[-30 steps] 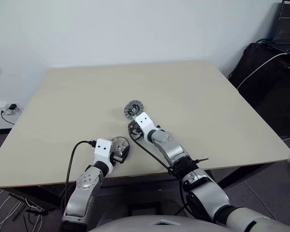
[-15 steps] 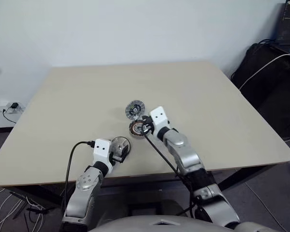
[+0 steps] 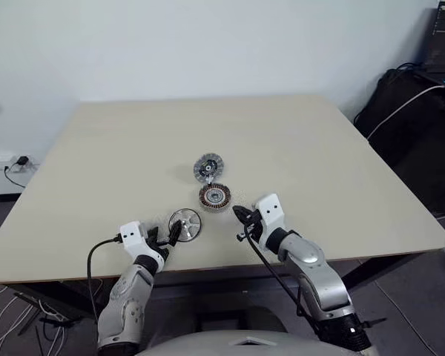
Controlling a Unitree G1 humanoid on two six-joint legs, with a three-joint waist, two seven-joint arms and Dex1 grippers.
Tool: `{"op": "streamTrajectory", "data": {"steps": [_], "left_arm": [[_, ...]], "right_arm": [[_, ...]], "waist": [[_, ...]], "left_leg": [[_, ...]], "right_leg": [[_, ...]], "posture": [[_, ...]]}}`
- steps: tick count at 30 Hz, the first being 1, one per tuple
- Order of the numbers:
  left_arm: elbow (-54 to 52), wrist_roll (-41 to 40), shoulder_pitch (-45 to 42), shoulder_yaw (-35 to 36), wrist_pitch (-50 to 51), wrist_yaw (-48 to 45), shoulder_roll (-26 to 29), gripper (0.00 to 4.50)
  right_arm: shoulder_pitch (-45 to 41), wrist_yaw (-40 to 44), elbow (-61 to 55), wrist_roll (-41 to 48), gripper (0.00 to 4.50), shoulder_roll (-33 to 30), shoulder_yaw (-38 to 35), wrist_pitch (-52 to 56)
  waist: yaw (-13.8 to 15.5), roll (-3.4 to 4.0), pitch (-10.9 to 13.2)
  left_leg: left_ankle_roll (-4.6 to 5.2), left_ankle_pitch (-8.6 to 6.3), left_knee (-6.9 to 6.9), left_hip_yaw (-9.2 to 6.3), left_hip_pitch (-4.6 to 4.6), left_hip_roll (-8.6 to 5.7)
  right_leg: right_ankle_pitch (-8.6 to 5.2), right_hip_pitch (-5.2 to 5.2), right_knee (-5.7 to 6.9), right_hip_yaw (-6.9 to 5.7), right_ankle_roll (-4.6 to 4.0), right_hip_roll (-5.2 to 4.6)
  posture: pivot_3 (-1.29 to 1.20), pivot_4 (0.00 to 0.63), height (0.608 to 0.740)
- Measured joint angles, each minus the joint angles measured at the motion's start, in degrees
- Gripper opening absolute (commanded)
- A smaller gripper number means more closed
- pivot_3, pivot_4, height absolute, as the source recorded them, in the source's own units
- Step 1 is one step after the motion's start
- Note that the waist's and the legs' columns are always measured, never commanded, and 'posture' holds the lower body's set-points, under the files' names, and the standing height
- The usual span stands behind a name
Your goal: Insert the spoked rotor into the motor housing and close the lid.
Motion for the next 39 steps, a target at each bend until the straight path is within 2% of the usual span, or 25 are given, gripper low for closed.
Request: {"op": "streamTrajectory", "data": {"steps": [8,15,23,31,34,39], "left_arm": [[-0.6,-5.3,-2.2,2.0,6.6,0.2,-0.5,4.5],[-4.7,-10.8,-0.7,1.6,14.7,-0.2,-0.3,4.5],[-8.2,-14.5,-1.4,1.7,22.9,5.2,-0.6,4.5],[-7.9,-20.5,-2.6,1.7,25.9,8.0,-0.8,4.5],[-6.7,-23.1,-3.1,2.4,26.0,9.8,-0.9,3.9],[-4.4,-28.2,-3.1,4.2,25.8,13.0,-1.0,2.21]], "right_arm": [[0.1,-1.8,-0.3,0.2,0.04,0.7,0.1,0.1],[0.1,-2.7,-0.3,0.2,0.04,0.9,0.0,0.1],[-0.1,-3.4,-0.3,0.3,0.04,1.5,0.1,0.1],[-0.3,-3.4,-0.2,0.3,0.04,1.6,0.2,0.1],[-0.4,-3.4,-0.2,0.3,0.0,1.7,0.2,0.1],[-0.4,-3.5,-0.2,0.3,0.0,1.6,0.1,0.1]], "waist": [[1.4,0.03,0.0],[1.4,0.03,0.0],[1.4,0.02,0.1],[1.3,-0.1,0.3],[1.4,-0.11,0.3],[1.3,-0.14,0.3]], "left_leg": [[0.07,-0.04,0.09,-0.01,0.0,-0.04],[0.2,-0.15,0.07,-0.01,-0.04,-0.06],[0.2,-0.18,0.05,-0.03,-0.06,-0.06],[0.16,-0.19,0.02,-0.03,-0.08,-0.05],[0.14,-0.2,-0.01,-0.03,-0.09,-0.05],[0.13,-0.21,-0.01,-0.03,-0.1,-0.04]], "right_leg": [[-0.01,0.1,-0.11,-0.02,0.0,-0.03],[-0.02,0.09,-0.25,-0.01,0.11,-0.04],[-0.03,0.09,-0.32,-0.01,0.12,-0.03],[-0.02,0.03,-0.33,-0.01,0.12,-0.02],[-0.03,0.01,-0.34,0.0,0.11,-0.02],[-0.03,0.0,-0.34,-0.01,0.11,-0.02]], "posture": [[0.0,0.0,0.74],[0.0,0.0,0.74],[0.0,0.0,0.74],[0.0,0.0,0.74],[0.0,0.0,0.74],[0.0,0.0,0.74]]}}
